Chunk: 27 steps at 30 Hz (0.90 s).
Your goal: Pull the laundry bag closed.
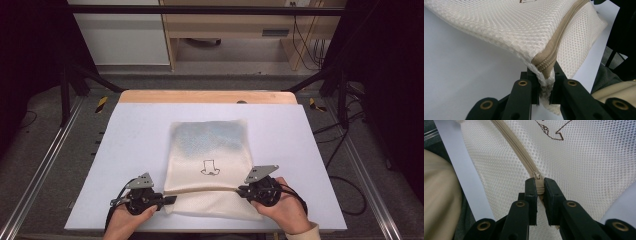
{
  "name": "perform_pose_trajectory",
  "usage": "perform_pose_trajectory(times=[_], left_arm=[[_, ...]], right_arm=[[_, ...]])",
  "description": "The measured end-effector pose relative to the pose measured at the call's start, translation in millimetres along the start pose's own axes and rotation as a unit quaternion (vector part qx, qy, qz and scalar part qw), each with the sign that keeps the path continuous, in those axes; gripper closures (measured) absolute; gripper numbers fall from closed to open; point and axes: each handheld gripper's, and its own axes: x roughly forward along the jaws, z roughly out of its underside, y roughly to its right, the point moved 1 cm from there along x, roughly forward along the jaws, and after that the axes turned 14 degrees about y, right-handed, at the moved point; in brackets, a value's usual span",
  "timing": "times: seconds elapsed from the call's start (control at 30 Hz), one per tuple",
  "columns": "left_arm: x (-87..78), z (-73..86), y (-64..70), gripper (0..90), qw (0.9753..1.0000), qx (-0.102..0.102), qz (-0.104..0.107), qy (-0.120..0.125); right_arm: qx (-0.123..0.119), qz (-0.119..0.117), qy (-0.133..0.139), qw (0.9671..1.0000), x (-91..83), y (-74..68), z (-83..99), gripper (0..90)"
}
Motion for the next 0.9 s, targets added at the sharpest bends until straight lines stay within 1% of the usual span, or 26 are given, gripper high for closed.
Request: perform_pose_trajectory(times=[0.23,0.3,0.4,0.47,0.73,0.83,0.9], left_arm=[[0.3,0.3,0.0,81.9,1.0000,0.000,0.000,-0.001],[0.5,0.4,0.4,81.9,1.0000,-0.002,0.001,-0.001],[0.4,0.4,-0.1,81.9,1.0000,-0.001,0.000,0.000],[0.6,0.5,0.3,81.9,1.0000,-0.003,0.001,-0.001],[0.7,0.5,0.3,81.9,1.0000,0.000,0.000,-0.002],[0.4,0.4,-0.1,81.9,1.0000,0.000,0.000,-0.001],[0.6,0.5,0.3,81.9,1.0000,-0.001,0.000,-0.001]], right_arm=[[0.003,0.007,-0.003,1.0000,-3.2,2.1,3.3,81.8],[0.002,0.004,0.001,1.0000,-3.7,2.2,4.0,81.8],[0.002,0.008,-0.001,1.0000,-4.1,1.9,4.7,81.8],[0.005,0.007,0.000,1.0000,-4.7,2.0,5.1,81.8],[0.005,0.005,-0.001,1.0000,-4.8,1.9,6.2,81.8],[0.008,0.008,-0.005,0.9999,-5.5,2.8,7.0,81.9],[0.009,0.009,-0.001,0.9999,-5.7,3.4,7.7,81.8]])
